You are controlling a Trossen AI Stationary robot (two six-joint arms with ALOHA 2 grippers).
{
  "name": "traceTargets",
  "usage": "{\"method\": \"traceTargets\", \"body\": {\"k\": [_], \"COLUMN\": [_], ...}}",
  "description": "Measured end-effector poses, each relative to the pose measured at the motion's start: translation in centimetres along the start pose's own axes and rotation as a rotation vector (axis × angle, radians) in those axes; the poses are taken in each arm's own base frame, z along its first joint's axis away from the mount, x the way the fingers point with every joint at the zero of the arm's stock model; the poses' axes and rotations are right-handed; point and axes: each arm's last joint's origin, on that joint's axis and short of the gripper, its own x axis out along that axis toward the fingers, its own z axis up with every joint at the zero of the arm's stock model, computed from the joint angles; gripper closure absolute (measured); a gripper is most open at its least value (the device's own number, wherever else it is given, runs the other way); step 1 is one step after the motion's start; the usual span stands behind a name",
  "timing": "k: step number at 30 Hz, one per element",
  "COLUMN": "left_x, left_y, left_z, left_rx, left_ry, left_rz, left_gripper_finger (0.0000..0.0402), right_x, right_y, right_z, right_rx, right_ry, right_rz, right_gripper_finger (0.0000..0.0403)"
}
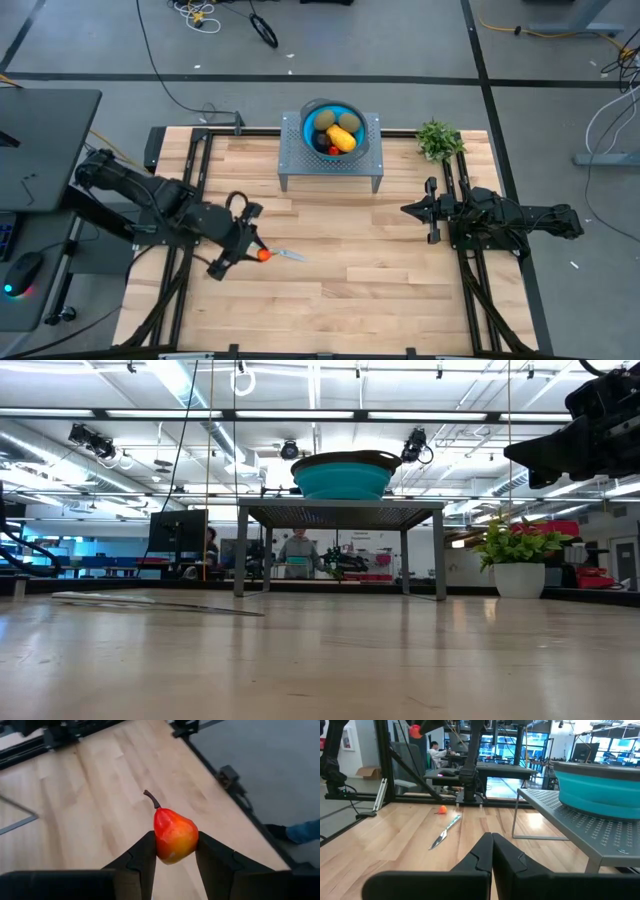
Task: Pick & Place Fruit
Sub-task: Put the peach into the blue bin
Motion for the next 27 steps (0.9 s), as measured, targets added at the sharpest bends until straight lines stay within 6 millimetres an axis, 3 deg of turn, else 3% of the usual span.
{"method": "traceTargets", "body": {"k": [6,19,27], "left_x": [-0.3,-2.4,-3.4], "left_y": [2.6,10.4,12.8], "left_z": [-0.3,-2.3,-3.4], "left_rx": [-0.064,-0.273,-0.402], "left_ry": [-0.006,-0.016,-0.017], "left_rz": [0.072,0.347,0.445], "left_gripper_finger": [0.0271,0.0271,0.0271], "right_x": [0.0,0.0,0.0], "right_y": [0.0,0.0,0.0], "right_z": [0.0,0.0,0.0], "right_rx": [0.000,0.000,0.000], "right_ry": [0.000,0.000,0.000], "right_rz": [0.000,0.000,0.000], "right_gripper_finger": [0.0396,0.0396,0.0396]}}
